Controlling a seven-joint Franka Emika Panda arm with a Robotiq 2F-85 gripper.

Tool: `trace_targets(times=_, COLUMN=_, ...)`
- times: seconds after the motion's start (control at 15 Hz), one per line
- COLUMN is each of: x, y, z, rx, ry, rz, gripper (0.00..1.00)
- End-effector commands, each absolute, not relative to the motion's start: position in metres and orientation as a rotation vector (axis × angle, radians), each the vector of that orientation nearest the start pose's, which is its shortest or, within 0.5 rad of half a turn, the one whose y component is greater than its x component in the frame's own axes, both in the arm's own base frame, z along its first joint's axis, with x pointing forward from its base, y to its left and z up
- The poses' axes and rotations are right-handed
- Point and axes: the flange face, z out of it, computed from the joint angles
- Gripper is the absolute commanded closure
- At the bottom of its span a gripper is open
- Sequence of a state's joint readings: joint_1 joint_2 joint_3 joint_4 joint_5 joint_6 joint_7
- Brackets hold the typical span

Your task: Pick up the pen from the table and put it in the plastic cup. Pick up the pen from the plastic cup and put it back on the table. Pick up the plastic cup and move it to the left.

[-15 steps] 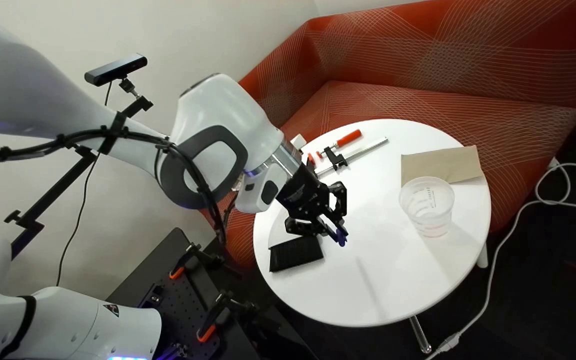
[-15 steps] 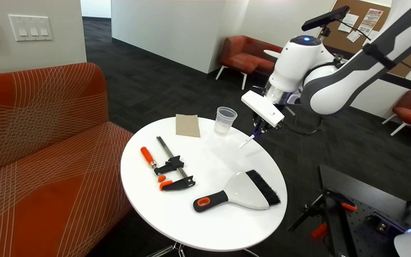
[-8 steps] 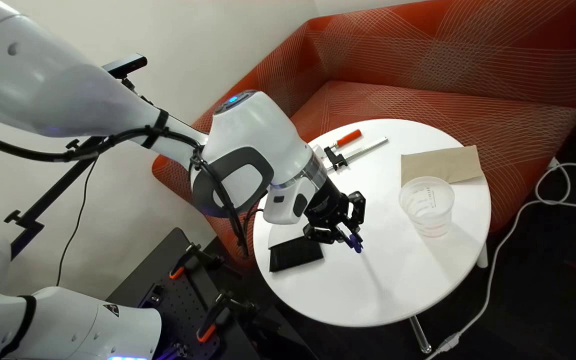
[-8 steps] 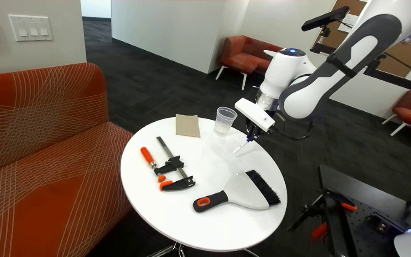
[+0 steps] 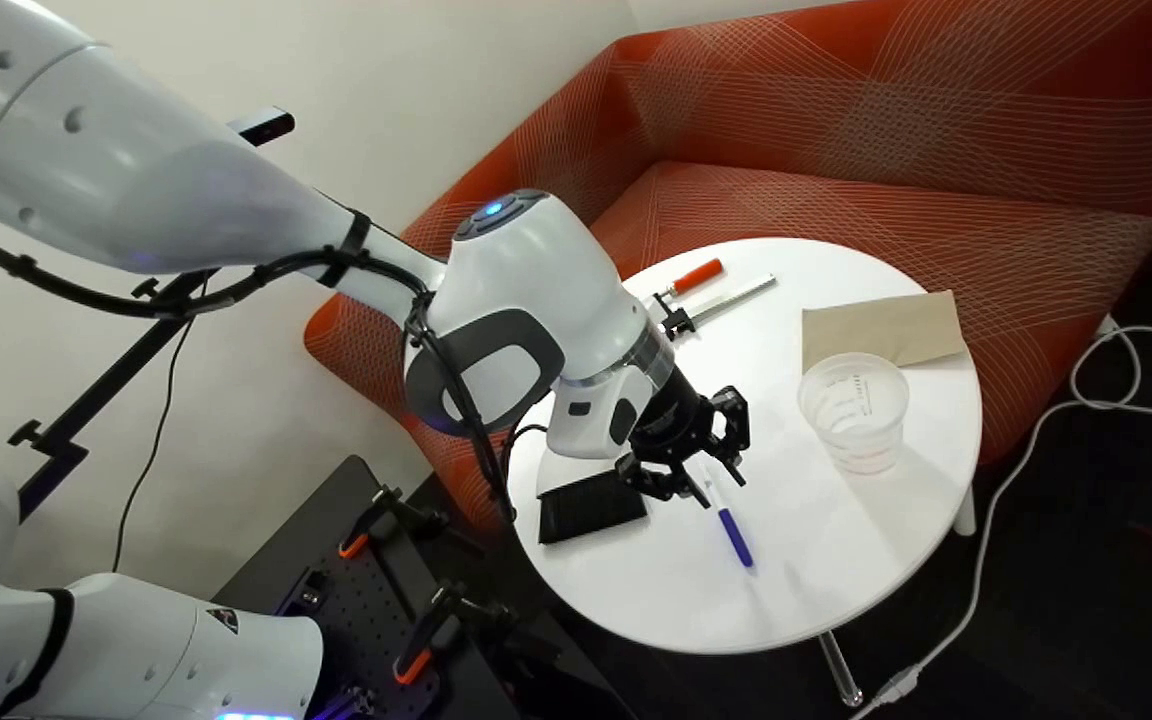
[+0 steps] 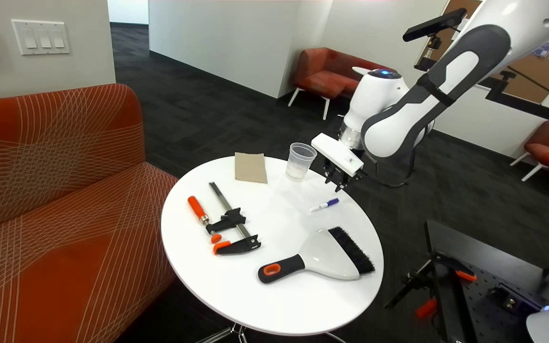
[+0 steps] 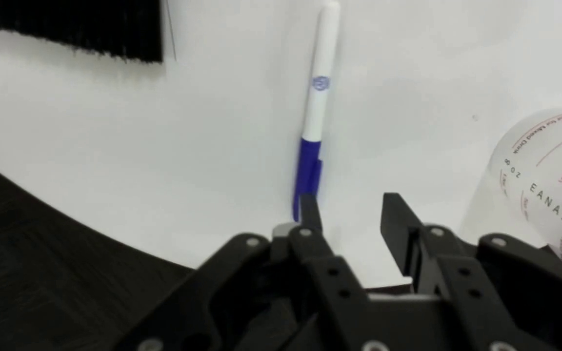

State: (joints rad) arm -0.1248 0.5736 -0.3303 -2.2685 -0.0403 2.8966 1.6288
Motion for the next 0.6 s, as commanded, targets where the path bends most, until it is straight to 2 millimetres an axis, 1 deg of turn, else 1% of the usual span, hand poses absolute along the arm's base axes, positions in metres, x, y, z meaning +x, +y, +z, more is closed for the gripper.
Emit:
trace_targets(times=0.0, x=0.475, y=-0.24, z=0.136, rx=-1.793, ry=2.7, rz=-0.285, gripper=0.28)
trace_targets(times=0.2, x=0.476, y=-0.235, z=0.15, rx=-1.858, ry=2.633, rz=-0.335, gripper=0.05)
trace_targets(times=0.27, x=0.477, y=-0.234, z=0.156, rx=-1.887, ry=2.607, rz=-0.347, gripper=0.01)
trace_targets(times=0.53, x=0.481, y=-0.226, z=0.183, rx=-2.023, ry=2.465, rz=-0.364, gripper=0.0)
